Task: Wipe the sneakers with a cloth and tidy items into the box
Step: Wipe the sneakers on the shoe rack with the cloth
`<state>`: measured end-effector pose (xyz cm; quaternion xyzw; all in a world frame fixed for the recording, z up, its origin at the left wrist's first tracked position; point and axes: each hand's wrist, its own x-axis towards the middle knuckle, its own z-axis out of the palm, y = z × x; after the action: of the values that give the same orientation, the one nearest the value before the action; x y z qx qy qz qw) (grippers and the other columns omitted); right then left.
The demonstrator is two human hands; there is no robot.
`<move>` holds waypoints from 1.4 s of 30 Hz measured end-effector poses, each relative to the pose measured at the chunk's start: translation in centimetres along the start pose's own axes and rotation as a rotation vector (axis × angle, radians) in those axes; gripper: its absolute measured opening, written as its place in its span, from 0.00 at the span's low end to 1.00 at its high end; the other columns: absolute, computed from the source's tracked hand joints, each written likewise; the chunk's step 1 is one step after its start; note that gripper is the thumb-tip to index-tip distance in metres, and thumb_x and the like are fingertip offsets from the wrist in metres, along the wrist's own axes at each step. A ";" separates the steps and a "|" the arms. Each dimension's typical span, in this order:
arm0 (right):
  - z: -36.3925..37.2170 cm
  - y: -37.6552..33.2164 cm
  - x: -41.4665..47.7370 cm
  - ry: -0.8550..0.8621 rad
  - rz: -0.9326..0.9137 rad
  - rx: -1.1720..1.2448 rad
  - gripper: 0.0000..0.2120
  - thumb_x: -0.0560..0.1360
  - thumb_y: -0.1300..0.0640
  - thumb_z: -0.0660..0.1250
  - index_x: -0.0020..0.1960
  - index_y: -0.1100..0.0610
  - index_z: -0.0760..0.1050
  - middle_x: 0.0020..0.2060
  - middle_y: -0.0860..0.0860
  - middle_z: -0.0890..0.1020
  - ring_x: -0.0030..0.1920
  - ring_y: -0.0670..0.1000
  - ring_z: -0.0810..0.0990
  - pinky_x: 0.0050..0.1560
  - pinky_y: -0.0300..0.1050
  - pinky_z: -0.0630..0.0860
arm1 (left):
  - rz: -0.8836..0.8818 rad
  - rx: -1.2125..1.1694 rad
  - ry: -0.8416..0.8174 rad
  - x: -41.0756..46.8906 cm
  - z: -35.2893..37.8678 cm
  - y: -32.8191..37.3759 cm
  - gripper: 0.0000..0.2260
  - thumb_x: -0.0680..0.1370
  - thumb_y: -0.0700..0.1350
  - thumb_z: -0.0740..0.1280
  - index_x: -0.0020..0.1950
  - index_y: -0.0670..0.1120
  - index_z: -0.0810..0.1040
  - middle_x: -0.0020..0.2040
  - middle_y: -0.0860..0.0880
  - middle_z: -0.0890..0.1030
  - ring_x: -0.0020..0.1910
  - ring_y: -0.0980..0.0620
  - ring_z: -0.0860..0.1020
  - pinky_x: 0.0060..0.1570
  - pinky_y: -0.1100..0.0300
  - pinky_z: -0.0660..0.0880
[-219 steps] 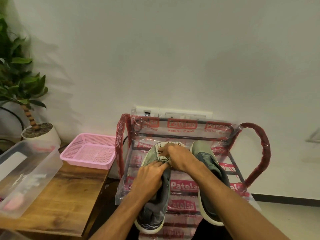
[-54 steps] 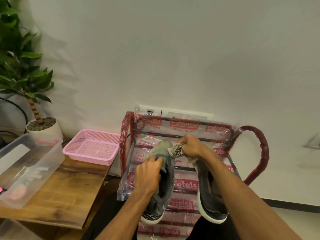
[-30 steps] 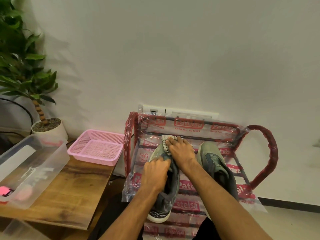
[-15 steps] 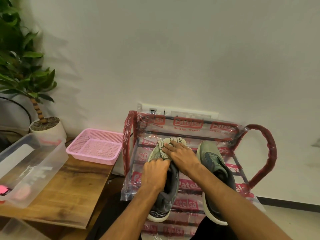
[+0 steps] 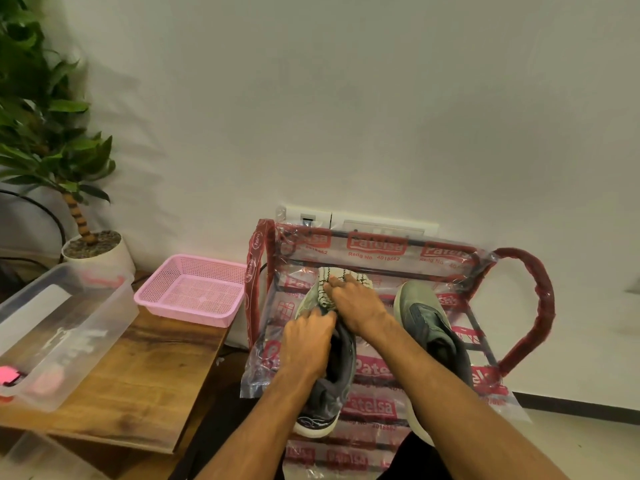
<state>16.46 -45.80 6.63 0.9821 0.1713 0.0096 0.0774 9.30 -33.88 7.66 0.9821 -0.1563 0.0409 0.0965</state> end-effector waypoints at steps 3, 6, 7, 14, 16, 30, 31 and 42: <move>0.4 0.7 -1.1 0.018 -0.095 -0.005 0.18 0.78 0.64 0.63 0.67 0.58 0.71 0.66 0.53 0.73 0.68 0.58 0.68 0.65 0.50 0.69 | -0.016 -0.006 0.009 0.0 0.1 0.0 0.11 0.80 0.43 0.60 0.62 0.49 0.71 0.59 0.47 0.76 0.57 0.46 0.76 0.46 0.54 0.70; 1.2 1.8 -1.8 -0.007 -0.099 -0.044 0.29 0.80 0.65 0.60 0.78 0.56 0.55 0.78 0.53 0.58 0.77 0.57 0.55 0.76 0.50 0.55 | 0.004 -0.006 -0.003 0.0 0.1 0.1 0.12 0.80 0.43 0.61 0.63 0.49 0.71 0.60 0.47 0.75 0.58 0.46 0.76 0.48 0.53 0.71; 1.3 2.0 -1.9 -0.006 -0.082 -0.066 0.32 0.80 0.64 0.60 0.80 0.56 0.50 0.79 0.52 0.53 0.78 0.56 0.51 0.77 0.50 0.51 | 0.014 -0.001 -0.010 -0.1 0.2 0.1 0.12 0.80 0.44 0.60 0.63 0.49 0.71 0.61 0.47 0.75 0.59 0.46 0.75 0.49 0.53 0.72; 0.2 1.5 0.3 -0.029 -0.008 0.087 0.33 0.79 0.66 0.61 0.79 0.57 0.51 0.79 0.53 0.53 0.78 0.57 0.52 0.77 0.51 0.53 | 0.025 0.013 -0.018 0.1 0.9 -0.1 0.21 0.79 0.41 0.62 0.72 0.48 0.64 0.67 0.44 0.69 0.66 0.44 0.70 0.55 0.51 0.73; -0.2 1.0 0.0 -0.025 -0.066 0.085 0.29 0.79 0.65 0.59 0.78 0.58 0.56 0.78 0.54 0.56 0.78 0.58 0.53 0.76 0.51 0.55 | 0.006 0.009 -0.037 0.0 1.0 -0.1 0.22 0.79 0.41 0.63 0.72 0.48 0.64 0.68 0.43 0.68 0.68 0.43 0.68 0.57 0.50 0.72; 0.0 1.4 0.6 -0.062 0.014 -0.026 0.33 0.81 0.63 0.59 0.80 0.57 0.45 0.80 0.54 0.48 0.79 0.56 0.50 0.76 0.50 0.52 | 0.023 -0.001 -0.041 -0.1 0.8 -0.1 0.26 0.78 0.40 0.65 0.74 0.48 0.61 0.72 0.41 0.64 0.72 0.42 0.64 0.61 0.50 0.71; 0.1 1.2 0.6 -0.050 -0.027 -0.021 0.32 0.81 0.63 0.58 0.80 0.57 0.47 0.80 0.53 0.49 0.78 0.57 0.51 0.77 0.50 0.52 | 0.020 0.000 -0.041 -0.1 0.8 -0.2 0.25 0.77 0.40 0.65 0.73 0.48 0.62 0.70 0.42 0.66 0.71 0.43 0.65 0.60 0.50 0.71; -0.6 1.1 0.3 -0.028 0.105 -0.088 0.34 0.78 0.62 0.64 0.79 0.58 0.51 0.78 0.54 0.55 0.76 0.58 0.59 0.73 0.53 0.63 | 0.035 -0.012 0.001 -0.3 0.9 0.1 0.21 0.80 0.41 0.62 0.72 0.48 0.63 0.71 0.42 0.65 0.70 0.43 0.66 0.60 0.51 0.71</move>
<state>17.11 -46.66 7.41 0.9855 0.1179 0.0075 0.1222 9.04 -34.12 6.75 0.9786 -0.1736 0.0419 0.1018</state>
